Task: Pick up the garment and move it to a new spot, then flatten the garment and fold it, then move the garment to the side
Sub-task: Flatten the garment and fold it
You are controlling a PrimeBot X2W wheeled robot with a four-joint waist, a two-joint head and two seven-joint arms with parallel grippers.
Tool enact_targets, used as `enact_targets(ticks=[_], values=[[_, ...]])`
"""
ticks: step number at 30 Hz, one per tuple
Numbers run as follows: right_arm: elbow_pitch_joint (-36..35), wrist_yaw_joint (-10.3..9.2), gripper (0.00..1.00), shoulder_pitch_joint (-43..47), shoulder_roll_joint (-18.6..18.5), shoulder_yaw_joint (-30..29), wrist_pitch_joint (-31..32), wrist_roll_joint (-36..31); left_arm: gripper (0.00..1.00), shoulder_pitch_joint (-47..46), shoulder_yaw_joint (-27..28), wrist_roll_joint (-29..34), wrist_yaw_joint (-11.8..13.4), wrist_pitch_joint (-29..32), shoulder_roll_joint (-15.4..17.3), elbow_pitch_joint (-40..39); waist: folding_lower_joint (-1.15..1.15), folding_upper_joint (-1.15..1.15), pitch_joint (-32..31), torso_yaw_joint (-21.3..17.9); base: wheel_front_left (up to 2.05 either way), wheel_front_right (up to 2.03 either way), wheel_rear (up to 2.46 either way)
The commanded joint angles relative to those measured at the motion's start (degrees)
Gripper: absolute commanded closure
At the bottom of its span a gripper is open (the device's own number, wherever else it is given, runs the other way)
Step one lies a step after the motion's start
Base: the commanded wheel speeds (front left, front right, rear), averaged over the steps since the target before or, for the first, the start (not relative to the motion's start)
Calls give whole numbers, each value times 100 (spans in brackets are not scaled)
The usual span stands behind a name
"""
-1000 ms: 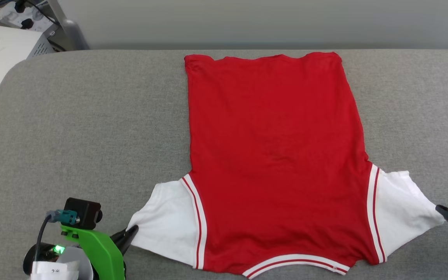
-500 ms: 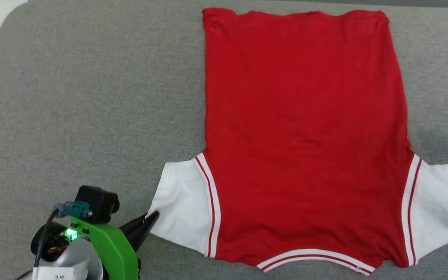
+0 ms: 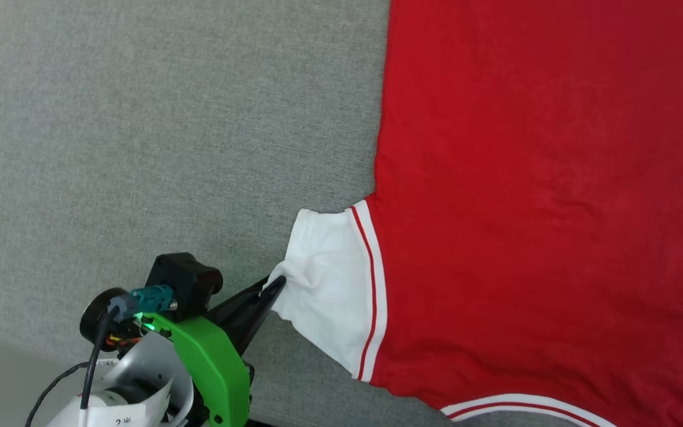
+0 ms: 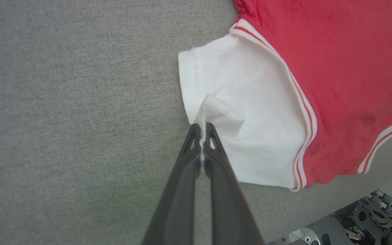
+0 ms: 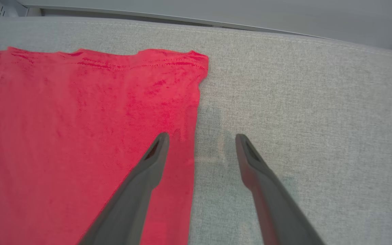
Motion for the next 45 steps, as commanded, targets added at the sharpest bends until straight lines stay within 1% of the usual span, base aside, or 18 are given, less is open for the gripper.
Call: enact_targets(ticks=[1, 4, 12, 14, 15, 16, 17, 18, 19, 23, 26, 29, 32, 37, 41, 45], values=[[149, -4, 0, -159, -68, 10, -18, -143, 100, -130, -12, 51, -31, -65, -81, 31, -1, 0, 449, 454, 0, 0, 0], [421, -4, 0, -394, -148, 55, -127, -315, 100, -248, -56, 94, -83, -147, -161, 95, -1, 0, 562, 565, 0, 0, 0], [1018, -4, 0, -897, -162, 166, -327, -558, 100, -451, -134, 172, -181, -336, -308, 295, -1, 0, 745, 729, 0, 0, 0], [1117, -4, 0, -932, -174, 278, -331, -575, 100, -471, -141, 180, -190, -371, -328, 348, -1, 0, 763, 747, 0, 0, 0], [1197, -4, 0, -907, -243, 489, -336, -526, 100, -494, -155, 178, -202, -415, -360, 417, -1, 0, 778, 767, 0, 0, 0], [1217, -4, 0, -892, -270, 543, -336, -515, 100, -500, -158, 176, -204, -426, -368, 433, -1, 0, 779, 771, 0, 0, 0], [1258, -4, 19, -868, -300, 584, -306, -500, 100, -505, -160, 176, -205, -438, -377, 453, -1, 0, 776, 773, 0, 0, 0], [1285, -4, 65, -853, -321, 602, -285, -492, 100, -508, -163, 175, -205, -446, -382, 465, -1, 0, 775, 775, 0, 0, 0], [1298, -4, 100, -829, -356, 645, -269, -488, 100, -513, -166, 171, -206, -455, -389, 478, -1, 0, 776, 777, 0, 0, 0], [1317, -4, 100, -730, -505, 757, -256, -447, 100, -548, -173, 163, -212, -474, -409, 524, -1, 0, 758, 779, 0, 0, 0], [1369, -4, 100, -674, -516, 717, -349, -420, 100, -570, -170, 171, -208, -489, -411, 573, -1, 0, 677, 754, 0, 0, 0], [1429, -4, 100, -533, -552, 784, -511, -488, 100, -610, -131, 310, -154, -524, -346, 613, -1, 0, 505, 686, 0, 0, 0], [1530, -4, 100, -319, -580, 866, -661, -474, 100, -597, -113, 293, -118, -509, -337, 607, -1, 0, 253, 593, 0, 0, 0], [1676, -4, 100, 41, -542, 842, -828, -362, 100, -517, -72, 338, -28, -439, -220, 621, -1, 0, -155, 366, 0, 0, 0], [1825, -4, 100, 470, -458, 683, -989, -245, 100, -369, -87, 218, 36, -414, -267, 659, -1, 0, -538, 166, 0, 0, 0], [1810, -4, 100, 995, -377, 582, -1095, -107, 100, -232, -93, 185, 92, -374, -221, 746, -1, 0, -911, -16, 0, 0, 0]])
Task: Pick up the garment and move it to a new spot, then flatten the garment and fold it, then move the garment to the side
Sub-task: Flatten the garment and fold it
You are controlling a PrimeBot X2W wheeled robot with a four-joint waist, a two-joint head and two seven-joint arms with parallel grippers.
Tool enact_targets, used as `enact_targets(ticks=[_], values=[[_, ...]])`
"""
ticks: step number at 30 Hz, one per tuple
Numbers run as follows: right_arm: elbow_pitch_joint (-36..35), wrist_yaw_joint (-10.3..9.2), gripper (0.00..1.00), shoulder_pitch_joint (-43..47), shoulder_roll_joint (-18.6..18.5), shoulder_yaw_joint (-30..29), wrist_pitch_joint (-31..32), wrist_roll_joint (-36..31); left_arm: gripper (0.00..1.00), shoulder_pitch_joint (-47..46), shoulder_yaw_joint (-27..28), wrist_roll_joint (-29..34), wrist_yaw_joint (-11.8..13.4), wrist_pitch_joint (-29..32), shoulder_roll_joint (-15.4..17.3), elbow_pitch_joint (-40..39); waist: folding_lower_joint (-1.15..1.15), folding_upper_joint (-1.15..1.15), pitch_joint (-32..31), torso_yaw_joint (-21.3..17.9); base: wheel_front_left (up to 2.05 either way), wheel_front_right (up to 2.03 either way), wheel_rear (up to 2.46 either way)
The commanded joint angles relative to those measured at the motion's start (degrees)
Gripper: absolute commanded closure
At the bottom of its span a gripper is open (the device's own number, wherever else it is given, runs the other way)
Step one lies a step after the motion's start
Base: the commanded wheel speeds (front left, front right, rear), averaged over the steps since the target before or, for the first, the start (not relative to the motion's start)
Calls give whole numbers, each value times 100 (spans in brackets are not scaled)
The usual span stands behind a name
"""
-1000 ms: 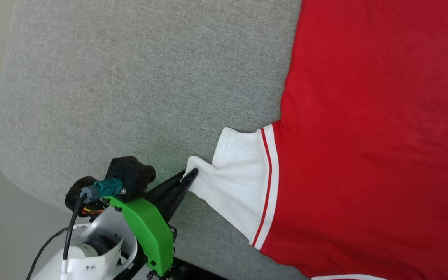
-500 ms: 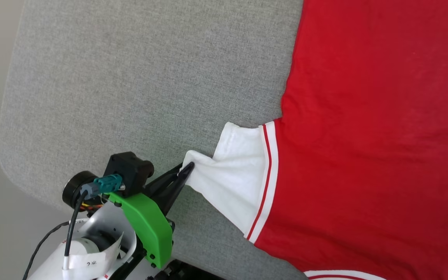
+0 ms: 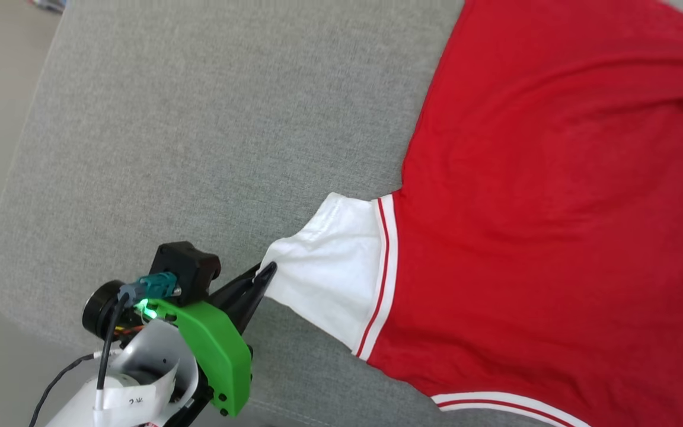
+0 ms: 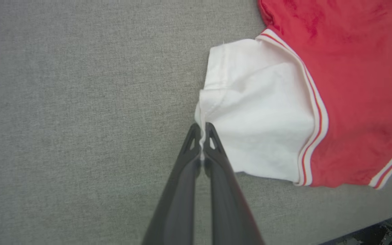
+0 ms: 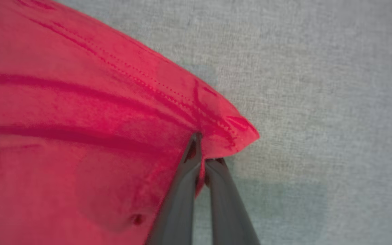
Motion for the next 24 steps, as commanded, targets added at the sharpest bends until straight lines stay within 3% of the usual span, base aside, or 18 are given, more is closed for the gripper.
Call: enact_targets(ticks=[1, 10, 24], values=[[24, -4, 100, 338, 35, -23, 2, 78, 100, 88, 14, -60, 50, 16, 21, 23, 0, 0, -529, -378, 0, 0, 0], [-762, -4, 100, 1711, 278, -387, 205, 436, 100, 463, 73, -228, 196, -21, 54, 136, 0, 0, -1214, -811, 0, 0, 0], [-2850, -4, 100, 4144, 826, -1362, 672, 725, 100, 830, 123, -383, 389, -180, -36, 273, 0, 0, -1761, -1168, 0, 0, 0]])
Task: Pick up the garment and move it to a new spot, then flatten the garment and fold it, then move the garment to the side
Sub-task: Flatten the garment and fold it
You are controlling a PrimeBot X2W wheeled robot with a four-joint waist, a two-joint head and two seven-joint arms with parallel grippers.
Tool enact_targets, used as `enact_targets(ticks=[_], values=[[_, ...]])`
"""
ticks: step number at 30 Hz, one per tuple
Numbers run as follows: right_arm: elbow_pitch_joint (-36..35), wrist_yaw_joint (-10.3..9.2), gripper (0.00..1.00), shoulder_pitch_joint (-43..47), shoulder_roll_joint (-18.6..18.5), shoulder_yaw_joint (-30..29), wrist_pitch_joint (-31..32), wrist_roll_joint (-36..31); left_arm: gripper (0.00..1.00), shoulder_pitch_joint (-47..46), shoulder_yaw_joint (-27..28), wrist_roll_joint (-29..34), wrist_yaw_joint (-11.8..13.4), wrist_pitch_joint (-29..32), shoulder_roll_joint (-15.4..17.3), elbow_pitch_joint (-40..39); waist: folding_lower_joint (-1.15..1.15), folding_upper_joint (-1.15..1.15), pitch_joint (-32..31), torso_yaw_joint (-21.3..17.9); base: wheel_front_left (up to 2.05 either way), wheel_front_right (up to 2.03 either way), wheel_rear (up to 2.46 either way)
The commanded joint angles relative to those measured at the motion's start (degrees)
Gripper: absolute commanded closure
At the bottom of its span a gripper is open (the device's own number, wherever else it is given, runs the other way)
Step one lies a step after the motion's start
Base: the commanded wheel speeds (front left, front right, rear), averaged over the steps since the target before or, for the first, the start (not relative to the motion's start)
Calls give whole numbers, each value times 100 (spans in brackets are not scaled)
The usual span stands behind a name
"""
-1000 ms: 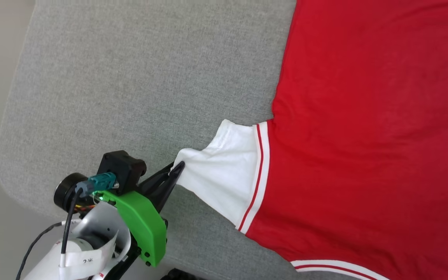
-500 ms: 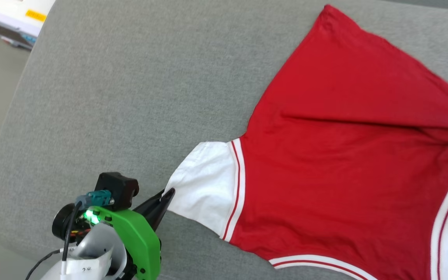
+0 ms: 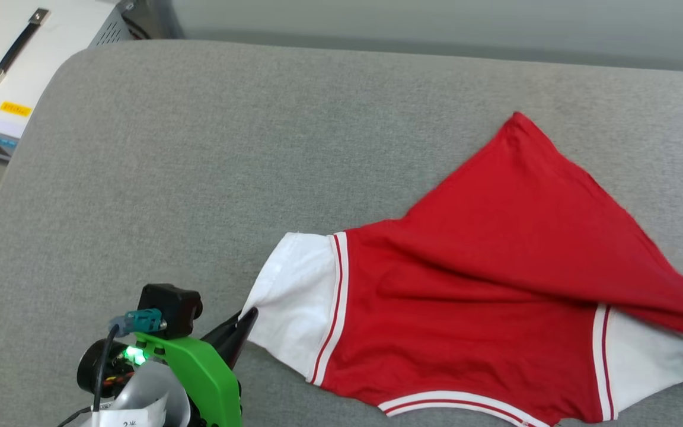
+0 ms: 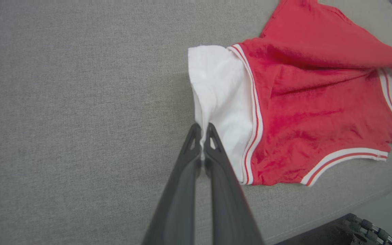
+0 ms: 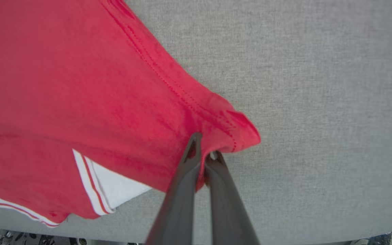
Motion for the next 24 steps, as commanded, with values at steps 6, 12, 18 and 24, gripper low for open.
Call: enact_targets(ticks=[6, 12, 18, 24], values=[[-468, -4, 100, 840, 489, -382, 160, -17, 100, 117, -73, -65, 39, -101, -155, 94, 1, 0, -178, -99, 0, 0, 0], [-626, -4, 100, 1221, 804, -475, 127, -103, 100, 58, -147, -58, -1, -157, -244, 197, 1, 0, -155, -64, 0, 0, 0], [-792, -4, 0, 1071, 735, -388, 108, -39, 100, 3, -182, -21, -34, -161, -222, 216, 1, 0, -177, -17, 0, 0, 0], [-1402, -4, 0, 630, 556, -251, 372, 93, 100, -13, -231, 10, -44, -130, -194, 119, 1, 0, -120, 134, 0, 0, 0]])
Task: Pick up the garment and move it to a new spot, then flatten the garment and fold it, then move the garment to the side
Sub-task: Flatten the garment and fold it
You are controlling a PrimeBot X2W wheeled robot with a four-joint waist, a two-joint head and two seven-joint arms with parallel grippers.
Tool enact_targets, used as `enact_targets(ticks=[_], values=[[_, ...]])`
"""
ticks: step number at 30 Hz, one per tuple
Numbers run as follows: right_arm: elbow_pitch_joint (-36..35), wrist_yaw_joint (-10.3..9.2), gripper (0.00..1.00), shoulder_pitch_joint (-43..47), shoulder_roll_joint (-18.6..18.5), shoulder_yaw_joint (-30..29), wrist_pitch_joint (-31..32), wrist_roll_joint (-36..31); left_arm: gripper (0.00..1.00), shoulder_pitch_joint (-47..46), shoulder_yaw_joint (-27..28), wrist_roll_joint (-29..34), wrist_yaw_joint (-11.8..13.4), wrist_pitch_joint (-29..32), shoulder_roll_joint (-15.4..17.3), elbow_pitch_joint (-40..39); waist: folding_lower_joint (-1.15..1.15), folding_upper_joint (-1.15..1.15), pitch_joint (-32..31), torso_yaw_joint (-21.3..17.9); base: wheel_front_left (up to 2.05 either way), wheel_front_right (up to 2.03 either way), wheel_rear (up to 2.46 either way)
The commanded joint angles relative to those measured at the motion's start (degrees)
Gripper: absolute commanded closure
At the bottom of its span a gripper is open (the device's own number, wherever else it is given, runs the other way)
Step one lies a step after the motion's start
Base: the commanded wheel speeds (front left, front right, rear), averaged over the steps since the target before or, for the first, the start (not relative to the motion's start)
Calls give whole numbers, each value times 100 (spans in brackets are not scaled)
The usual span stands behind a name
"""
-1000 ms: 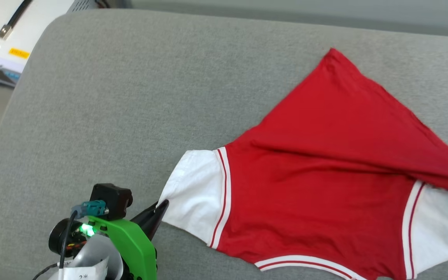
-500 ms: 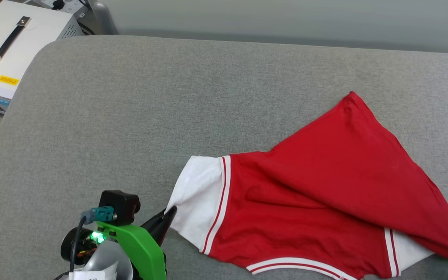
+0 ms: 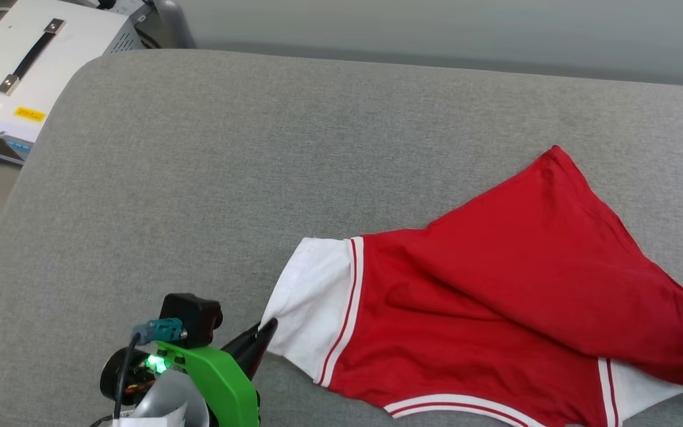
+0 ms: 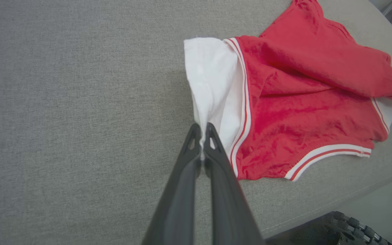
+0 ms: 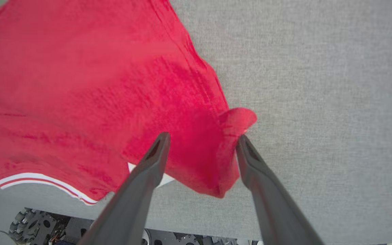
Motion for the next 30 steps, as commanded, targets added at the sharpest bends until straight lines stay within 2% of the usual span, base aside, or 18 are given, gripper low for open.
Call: enact_targets(ticks=[1, 5, 11, 21, 30], values=[[-170, -4, 0, -216, -47, 57, 100, 39, 100, -33, -5, 25, -18, -5, 23, -41, 1, 0, 77, 82, 0, 0, 0], [-455, -4, 0, -788, -156, 271, 438, 52, 100, -90, -42, 51, -46, 15, 31, -131, 1, 0, 271, 240, 0, 0, 0], [-301, -4, 0, -1899, -340, 681, 899, -115, 100, -287, -71, 95, -105, -9, -17, -273, 1, 0, 727, 537, 0, 0, 0], [959, -4, 0, -3452, -526, 1065, 934, -668, 100, -686, -190, 187, -243, -161, -252, -290, 1, 0, 1565, 1089, 0, 0, 0], [1930, -4, 0, -3948, -738, 1287, 584, -866, 100, -893, -293, 229, -347, -260, -390, -155, 1, 0, 1838, 1376, 0, 0, 0]])
